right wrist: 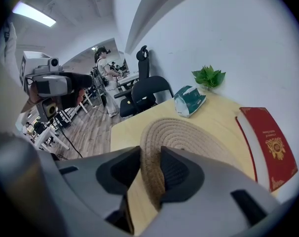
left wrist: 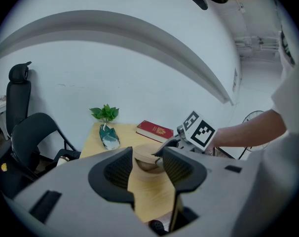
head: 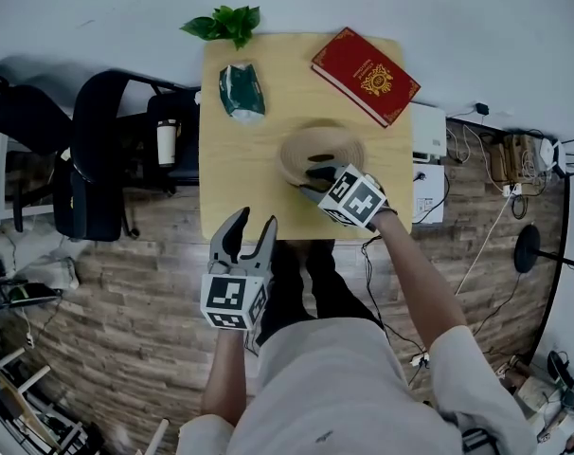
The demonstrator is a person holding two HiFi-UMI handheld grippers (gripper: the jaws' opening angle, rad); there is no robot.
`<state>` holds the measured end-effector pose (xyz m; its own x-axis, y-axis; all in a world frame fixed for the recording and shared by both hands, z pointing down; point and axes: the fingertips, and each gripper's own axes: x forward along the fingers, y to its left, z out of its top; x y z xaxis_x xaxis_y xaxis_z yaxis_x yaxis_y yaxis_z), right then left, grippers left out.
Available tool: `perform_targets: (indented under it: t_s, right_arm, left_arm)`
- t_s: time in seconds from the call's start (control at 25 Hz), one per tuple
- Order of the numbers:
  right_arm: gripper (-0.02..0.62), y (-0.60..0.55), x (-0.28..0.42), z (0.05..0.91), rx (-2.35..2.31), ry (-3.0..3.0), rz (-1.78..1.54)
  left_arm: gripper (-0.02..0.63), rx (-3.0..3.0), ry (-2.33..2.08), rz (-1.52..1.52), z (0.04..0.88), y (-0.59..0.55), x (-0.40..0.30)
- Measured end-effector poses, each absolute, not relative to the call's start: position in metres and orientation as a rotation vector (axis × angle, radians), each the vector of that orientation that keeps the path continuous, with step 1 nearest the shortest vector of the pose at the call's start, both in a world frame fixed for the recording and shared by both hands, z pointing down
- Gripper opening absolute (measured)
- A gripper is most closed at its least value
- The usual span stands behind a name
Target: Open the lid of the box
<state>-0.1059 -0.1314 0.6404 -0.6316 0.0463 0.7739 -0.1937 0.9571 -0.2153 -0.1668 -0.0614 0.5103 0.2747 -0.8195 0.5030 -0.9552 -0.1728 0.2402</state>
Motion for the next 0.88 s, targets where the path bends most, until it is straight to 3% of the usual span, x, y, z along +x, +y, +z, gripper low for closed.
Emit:
perform_targets:
  t_s: [0.88]
  right_arm:
    - [0.077,-0.129,-0.1,0.607,0.16,-2.301,0.298]
  left_arm:
    - [0.172,2.073,-1.664,0.343,0.473,-0.052,-0.153]
